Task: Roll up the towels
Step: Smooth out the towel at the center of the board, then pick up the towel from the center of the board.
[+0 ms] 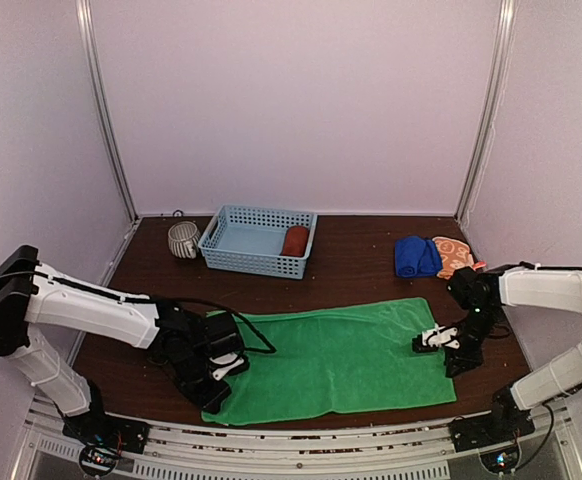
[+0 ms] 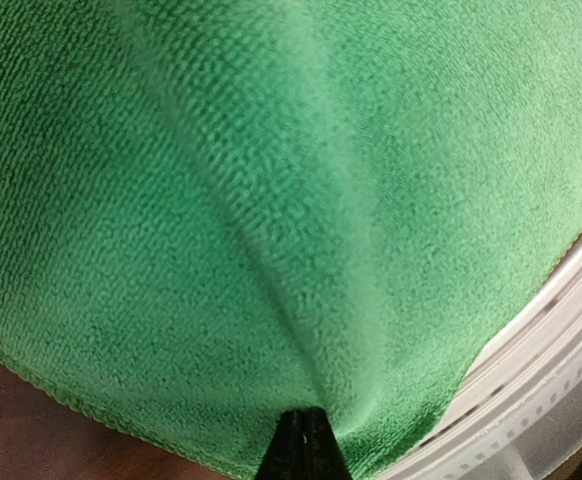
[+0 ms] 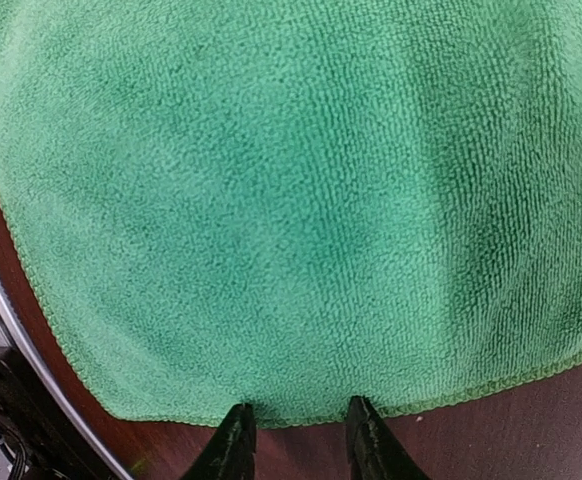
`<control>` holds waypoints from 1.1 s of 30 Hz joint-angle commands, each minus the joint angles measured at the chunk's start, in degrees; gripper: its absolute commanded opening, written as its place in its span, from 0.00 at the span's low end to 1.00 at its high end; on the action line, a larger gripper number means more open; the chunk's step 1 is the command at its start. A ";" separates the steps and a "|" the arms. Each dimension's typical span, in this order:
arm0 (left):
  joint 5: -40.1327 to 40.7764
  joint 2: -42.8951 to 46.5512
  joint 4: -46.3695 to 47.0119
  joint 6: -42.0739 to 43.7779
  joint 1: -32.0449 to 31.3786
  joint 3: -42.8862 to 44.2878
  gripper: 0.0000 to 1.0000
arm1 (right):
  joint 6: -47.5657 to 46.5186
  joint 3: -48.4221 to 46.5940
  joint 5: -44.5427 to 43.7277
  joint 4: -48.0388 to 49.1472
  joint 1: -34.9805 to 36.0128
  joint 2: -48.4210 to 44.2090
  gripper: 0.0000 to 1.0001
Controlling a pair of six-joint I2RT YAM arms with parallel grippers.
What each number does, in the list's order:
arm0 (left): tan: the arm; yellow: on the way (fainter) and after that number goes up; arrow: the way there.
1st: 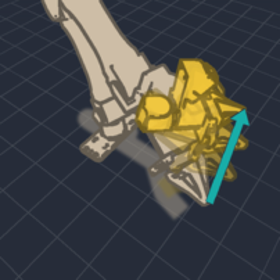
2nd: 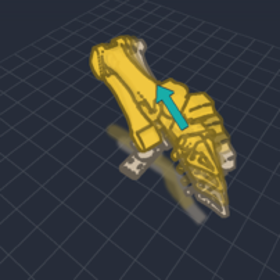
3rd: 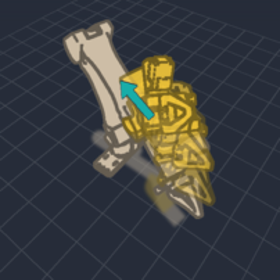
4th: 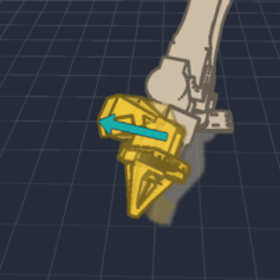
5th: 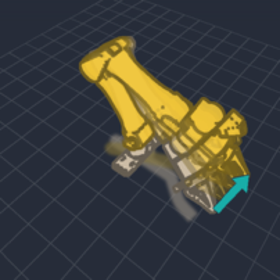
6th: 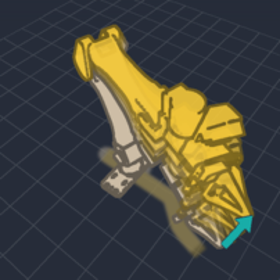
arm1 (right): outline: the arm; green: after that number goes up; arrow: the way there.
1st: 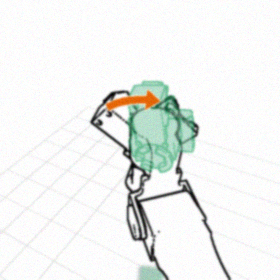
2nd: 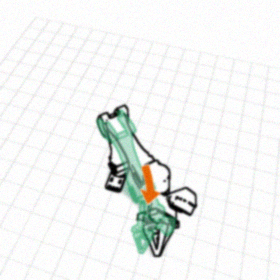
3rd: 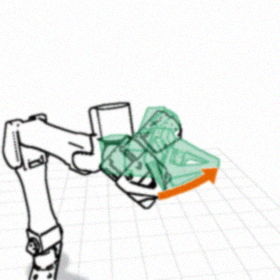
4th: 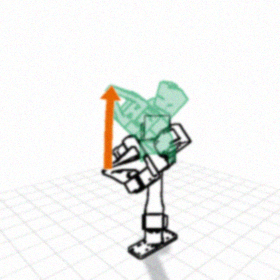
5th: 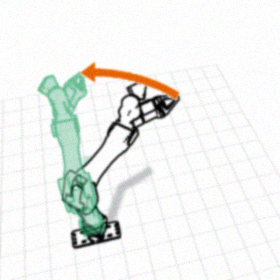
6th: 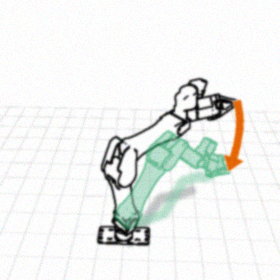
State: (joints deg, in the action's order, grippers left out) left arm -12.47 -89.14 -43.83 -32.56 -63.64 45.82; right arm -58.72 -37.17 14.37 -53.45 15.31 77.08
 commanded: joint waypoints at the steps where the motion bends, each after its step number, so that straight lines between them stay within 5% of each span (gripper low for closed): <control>1: -4.39 -1.47 -3.35 -2.44 -1.41 -3.38 0.00 | -0.99 3.36 -7.93 -2.05 0.23 -2.77 0.31; 6: 1.94 -1.20 -12.53 0.59 -1.09 5.18 0.00 | -2.93 0.76 -12.89 -6.33 -0.53 -7.09 0.31; 10: 1.35 0.36 -17.01 3.84 0.32 11.02 0.11 | -4.55 -4.90 -11.94 -11.26 -0.81 -8.68 0.40; 14: 5.56 3.95 -19.19 4.66 8.43 16.70 0.20 | -0.59 -12.30 -6.42 -9.44 -2.25 -5.84 0.43; 21: 10.90 2.04 -3.27 5.35 26.84 18.90 0.28 | 20.65 -27.39 3.64 3.63 -7.46 11.27 0.40; 33: 7.15 -9.98 12.06 12.80 33.80 17.03 0.34 | 29.43 -29.06 4.07 13.34 -8.37 19.13 0.41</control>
State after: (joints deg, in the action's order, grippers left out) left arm -2.96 -97.54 -36.25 -24.27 -30.15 63.81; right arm -31.48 -66.46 17.69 -42.46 7.09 95.90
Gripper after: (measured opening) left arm 0.334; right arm 0.406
